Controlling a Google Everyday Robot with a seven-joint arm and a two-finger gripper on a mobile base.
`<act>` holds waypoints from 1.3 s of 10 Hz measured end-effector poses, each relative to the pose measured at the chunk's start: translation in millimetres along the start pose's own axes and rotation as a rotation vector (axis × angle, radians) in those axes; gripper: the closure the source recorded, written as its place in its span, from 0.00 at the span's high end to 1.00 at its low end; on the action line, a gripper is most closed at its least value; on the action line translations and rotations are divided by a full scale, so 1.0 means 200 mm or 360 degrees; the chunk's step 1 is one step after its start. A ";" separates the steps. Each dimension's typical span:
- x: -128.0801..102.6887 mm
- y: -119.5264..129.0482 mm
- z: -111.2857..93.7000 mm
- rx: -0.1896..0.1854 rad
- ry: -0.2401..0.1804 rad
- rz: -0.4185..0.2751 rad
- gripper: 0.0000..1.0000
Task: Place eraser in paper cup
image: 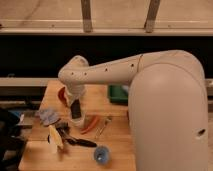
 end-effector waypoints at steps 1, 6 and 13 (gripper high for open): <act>0.00 0.00 0.00 -0.0003 0.0000 0.0008 0.32; 0.03 0.00 0.01 -0.0023 -0.0009 0.0027 0.79; 0.06 0.02 0.01 -0.0053 -0.0015 0.0022 0.80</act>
